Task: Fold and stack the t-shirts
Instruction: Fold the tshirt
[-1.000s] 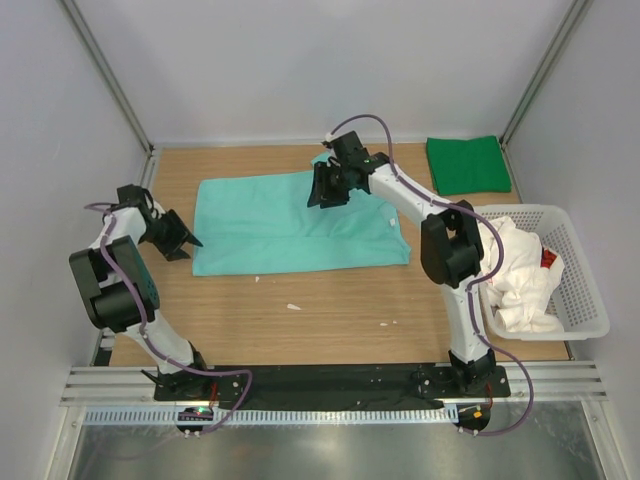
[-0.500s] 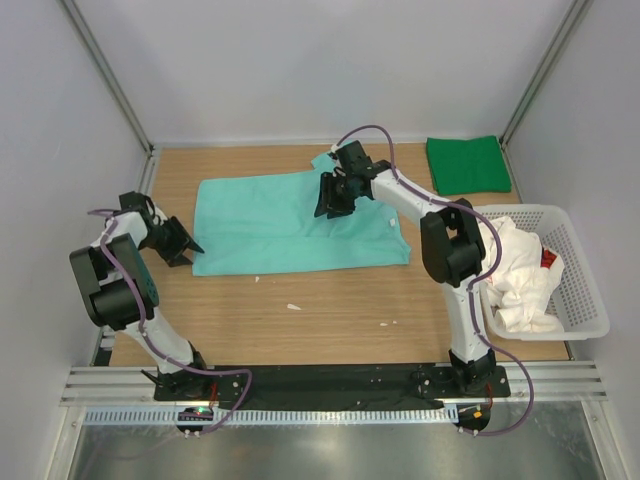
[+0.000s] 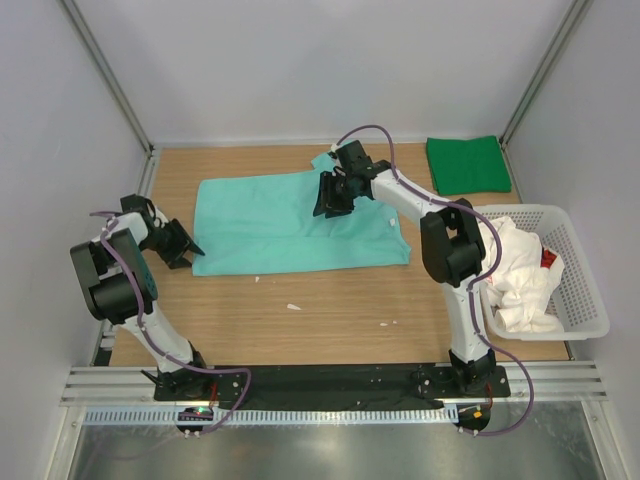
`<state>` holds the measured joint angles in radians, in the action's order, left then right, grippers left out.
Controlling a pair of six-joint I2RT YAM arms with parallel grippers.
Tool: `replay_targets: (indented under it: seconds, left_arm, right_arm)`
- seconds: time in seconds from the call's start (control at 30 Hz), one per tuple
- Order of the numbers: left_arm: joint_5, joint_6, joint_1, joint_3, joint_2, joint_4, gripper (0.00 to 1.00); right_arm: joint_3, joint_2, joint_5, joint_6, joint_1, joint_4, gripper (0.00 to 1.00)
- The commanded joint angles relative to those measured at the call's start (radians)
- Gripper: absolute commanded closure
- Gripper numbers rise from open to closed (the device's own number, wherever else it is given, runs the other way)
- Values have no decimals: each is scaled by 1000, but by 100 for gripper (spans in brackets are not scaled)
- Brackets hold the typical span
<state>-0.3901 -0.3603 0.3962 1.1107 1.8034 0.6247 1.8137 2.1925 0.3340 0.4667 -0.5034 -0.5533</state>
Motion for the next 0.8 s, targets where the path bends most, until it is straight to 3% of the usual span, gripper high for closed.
replay_targets:
  seconds: [0.0,0.17,0.2,0.27,0.3,0.4,0.6,0.73,0.77]
  left_arm:
    - [-24,11,7,12,-4,-17,53]
    - [-27,4,9,-25,-30,-14,62]
    - [-26,4,7,-26,-30,-4,69]
    - [-20,4,9,-28,-27,7,74]
    - [-16,3,7,-26,-26,15,84]
    - [8,-6,9,-23,-26,41,100]
    - [68,-19,9,-41,-59,64,99]
    - [66,-22,9,-48,-44,69,79]
    - [62,-25,7,-48,-58,69,69]
  right_arm:
    - [4,-25,19,1,-4,24,54]
    - [15,-7,16,3,-6,21,54]
    - [18,1,14,1,-6,20,54]
    - [22,7,13,6,-7,21,54]
    - [24,9,11,7,-6,21,54]
    - [21,9,-22,13,-6,10,54]
    - [-5,-45,-110,21,26,-26,55]
    - [-19,-89,-139,-39,78,-104,54]
    - [-28,-109,-159,-74,88,-114,54]
